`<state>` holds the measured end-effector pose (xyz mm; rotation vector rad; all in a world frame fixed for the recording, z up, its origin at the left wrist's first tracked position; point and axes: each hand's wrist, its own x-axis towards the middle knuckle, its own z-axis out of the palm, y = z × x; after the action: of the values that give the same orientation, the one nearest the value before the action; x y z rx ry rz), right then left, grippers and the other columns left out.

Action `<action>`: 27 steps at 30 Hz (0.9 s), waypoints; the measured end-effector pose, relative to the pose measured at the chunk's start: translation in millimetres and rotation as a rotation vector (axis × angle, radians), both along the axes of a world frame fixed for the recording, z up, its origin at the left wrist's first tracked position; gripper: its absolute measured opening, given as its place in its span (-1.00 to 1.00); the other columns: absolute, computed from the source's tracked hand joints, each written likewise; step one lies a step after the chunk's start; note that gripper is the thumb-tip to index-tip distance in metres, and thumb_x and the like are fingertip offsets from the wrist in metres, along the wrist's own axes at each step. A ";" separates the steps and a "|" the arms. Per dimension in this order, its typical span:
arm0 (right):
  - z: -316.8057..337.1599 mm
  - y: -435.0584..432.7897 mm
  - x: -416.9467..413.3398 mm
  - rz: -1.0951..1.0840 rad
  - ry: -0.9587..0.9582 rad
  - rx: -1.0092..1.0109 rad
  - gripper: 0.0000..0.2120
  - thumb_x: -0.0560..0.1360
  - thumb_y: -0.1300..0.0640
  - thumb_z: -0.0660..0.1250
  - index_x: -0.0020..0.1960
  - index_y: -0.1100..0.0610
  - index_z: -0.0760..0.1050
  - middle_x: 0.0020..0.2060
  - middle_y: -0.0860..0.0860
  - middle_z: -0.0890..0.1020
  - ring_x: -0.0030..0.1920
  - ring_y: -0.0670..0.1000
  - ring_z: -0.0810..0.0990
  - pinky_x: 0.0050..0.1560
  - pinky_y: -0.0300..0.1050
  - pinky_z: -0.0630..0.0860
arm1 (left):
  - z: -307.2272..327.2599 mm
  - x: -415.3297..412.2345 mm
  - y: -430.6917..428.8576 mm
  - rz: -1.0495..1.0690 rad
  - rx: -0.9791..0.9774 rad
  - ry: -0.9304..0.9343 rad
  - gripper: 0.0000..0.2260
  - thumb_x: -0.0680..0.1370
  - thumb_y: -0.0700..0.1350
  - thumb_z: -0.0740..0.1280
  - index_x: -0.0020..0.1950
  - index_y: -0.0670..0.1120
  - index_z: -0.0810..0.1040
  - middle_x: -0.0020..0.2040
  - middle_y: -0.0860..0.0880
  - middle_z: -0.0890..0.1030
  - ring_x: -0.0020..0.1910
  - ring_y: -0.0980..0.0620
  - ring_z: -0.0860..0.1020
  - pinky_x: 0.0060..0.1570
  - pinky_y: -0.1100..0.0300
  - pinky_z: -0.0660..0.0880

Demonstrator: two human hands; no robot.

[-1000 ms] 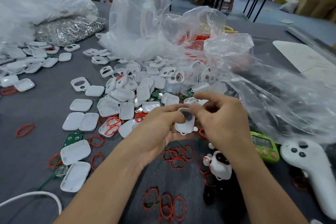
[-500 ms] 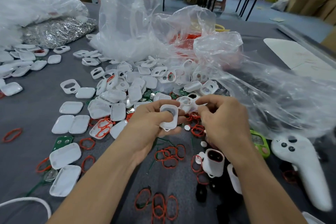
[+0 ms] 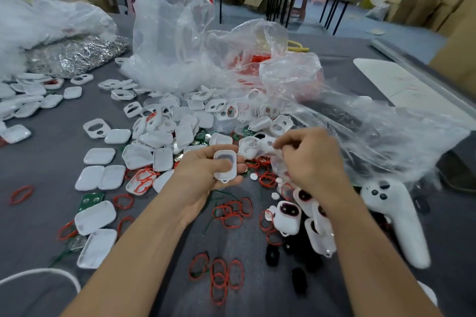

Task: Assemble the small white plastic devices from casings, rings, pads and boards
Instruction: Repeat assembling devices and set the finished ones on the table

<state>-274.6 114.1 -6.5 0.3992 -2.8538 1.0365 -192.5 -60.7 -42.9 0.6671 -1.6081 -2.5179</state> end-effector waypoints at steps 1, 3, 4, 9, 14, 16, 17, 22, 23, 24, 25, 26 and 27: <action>7.8 3.8 2.2 0.025 -0.017 -0.013 -0.69 0.52 0.30 0.33 -0.19 -0.04 0.73 -0.39 -0.15 0.66 -0.54 -0.20 0.52 -0.52 -0.45 0.34 | 0.8 0.8 0.9 0.000 -0.016 -0.005 -0.73 0.55 -0.52 0.24 0.06 -0.24 0.64 -0.20 -0.13 0.73 -0.24 -0.02 0.73 -0.32 0.17 0.65; 31.1 13.1 10.1 0.035 -0.016 -0.073 -0.67 0.49 0.31 0.33 -0.23 -0.05 0.73 -0.44 -0.14 0.66 -0.54 -0.18 0.51 -0.49 -0.41 0.37 | 3.5 1.5 1.9 -0.008 -0.036 -0.006 -0.72 0.56 -0.51 0.24 0.05 -0.23 0.64 -0.19 -0.12 0.73 -0.23 -0.01 0.73 -0.32 0.19 0.65; 44.3 18.7 13.1 -0.005 0.061 -0.097 -0.68 0.48 0.29 0.33 -0.24 -0.07 0.73 -0.43 -0.16 0.67 -0.50 -0.19 0.53 -0.41 -0.40 0.42 | 4.3 1.3 2.0 -0.019 -0.041 -0.008 -0.73 0.57 -0.50 0.24 0.06 -0.22 0.64 -0.17 -0.13 0.73 -0.21 0.00 0.73 -0.31 0.19 0.65; 93.1 43.1 -25.0 -0.221 0.382 0.048 -0.76 0.43 0.19 0.31 -0.17 0.00 0.75 -0.24 0.00 0.73 -0.19 0.06 0.67 -0.04 -0.05 0.66 | -0.4 1.3 7.3 -0.117 -0.027 -0.011 -0.79 0.61 -0.42 0.27 0.11 -0.22 0.65 -0.10 -0.13 0.75 -0.13 -0.02 0.74 -0.25 0.17 0.65; 77.6 36.4 -91.2 0.004 -0.052 0.623 -0.75 0.54 0.27 0.30 0.14 0.18 0.68 0.09 0.16 0.69 -0.07 0.13 0.58 -0.07 -0.09 0.49 | -4.7 0.9 14.0 -0.139 -0.052 -0.027 -0.77 0.59 -0.44 0.27 0.05 -0.21 0.68 -0.15 -0.11 0.74 -0.12 -0.05 0.74 -0.30 0.17 0.65; 56.4 31.8 -91.0 0.145 -0.146 0.712 -0.78 0.54 0.28 0.31 0.09 0.15 0.69 -0.04 0.14 0.69 -0.19 0.09 0.56 -0.15 -0.13 0.44 | -6.6 0.8 17.5 -0.152 -0.079 -0.028 -0.78 0.59 -0.42 0.29 0.06 -0.21 0.69 -0.14 -0.12 0.74 -0.12 -0.05 0.74 -0.28 0.16 0.65; 47.4 30.1 -90.0 0.191 -0.166 0.732 -0.79 0.52 0.31 0.31 0.01 0.13 0.69 -0.13 0.10 0.66 -0.25 0.06 0.54 -0.24 -0.15 0.42 | -7.1 0.9 19.0 -0.164 -0.087 -0.026 -0.78 0.59 -0.42 0.30 0.07 -0.21 0.69 -0.13 -0.13 0.74 -0.12 -0.05 0.74 -0.27 0.16 0.65; 32.3 24.6 -92.4 0.233 -0.198 0.741 -0.78 0.50 0.39 0.24 -0.05 0.15 0.61 -0.20 0.06 0.62 -0.16 0.11 0.58 -0.33 -0.12 0.42 | -8.9 -1.3 14.8 -0.152 -0.089 -0.018 -0.79 0.60 -0.40 0.29 0.09 -0.22 0.68 -0.10 -0.15 0.74 -0.09 -0.08 0.74 -0.28 0.17 0.65; 30.4 25.4 -94.3 0.219 -0.164 0.732 -0.77 0.50 0.37 0.25 0.01 0.17 0.64 -0.12 0.09 0.66 -0.09 0.14 0.61 -0.22 -0.09 0.52 | -8.9 -1.6 13.9 -0.149 -0.087 -0.015 -0.79 0.60 -0.40 0.29 0.10 -0.22 0.68 -0.10 -0.15 0.74 -0.09 -0.07 0.74 -0.28 0.17 0.65; 26.8 27.5 -94.7 0.186 -0.127 0.709 -0.75 0.51 0.36 0.25 0.06 0.19 0.66 -0.04 0.13 0.68 -0.03 0.16 0.64 -0.08 -0.03 0.60 | -9.2 -1.9 13.7 -0.149 -0.086 -0.015 -0.79 0.60 -0.40 0.28 0.10 -0.22 0.68 -0.11 -0.15 0.75 -0.10 -0.06 0.74 -0.28 0.16 0.65; 23.2 29.7 -94.8 0.146 -0.101 0.671 -0.73 0.52 0.35 0.25 0.09 0.20 0.67 0.01 0.16 0.69 0.01 0.19 0.65 0.04 0.03 0.63 | -9.8 -2.0 14.1 -0.150 -0.085 -0.015 -0.79 0.60 -0.40 0.28 0.10 -0.22 0.68 -0.11 -0.15 0.75 -0.10 -0.06 0.75 -0.28 0.16 0.65; 19.5 32.0 -95.0 0.121 -0.082 0.637 -0.73 0.53 0.34 0.24 0.10 0.20 0.67 0.04 0.17 0.69 0.04 0.20 0.65 0.11 0.06 0.62 | -10.1 -1.8 14.3 -0.152 -0.083 -0.013 -0.79 0.60 -0.41 0.29 0.10 -0.22 0.67 -0.11 -0.15 0.75 -0.10 -0.06 0.75 -0.28 0.17 0.65; 17.3 33.6 -96.2 0.112 -0.087 0.615 -0.74 0.54 0.33 0.25 0.09 0.21 0.68 0.04 0.18 0.70 0.04 0.20 0.65 0.12 0.05 0.62 | -10.1 -1.5 14.8 -0.154 -0.079 -0.011 -0.79 0.60 -0.41 0.29 0.09 -0.22 0.67 -0.11 -0.16 0.75 -0.10 -0.07 0.75 -0.28 0.17 0.65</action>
<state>-370.8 147.8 10.8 0.5640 -3.2088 0.1557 -194.0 -45.9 -53.0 0.5699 -1.8183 -2.5418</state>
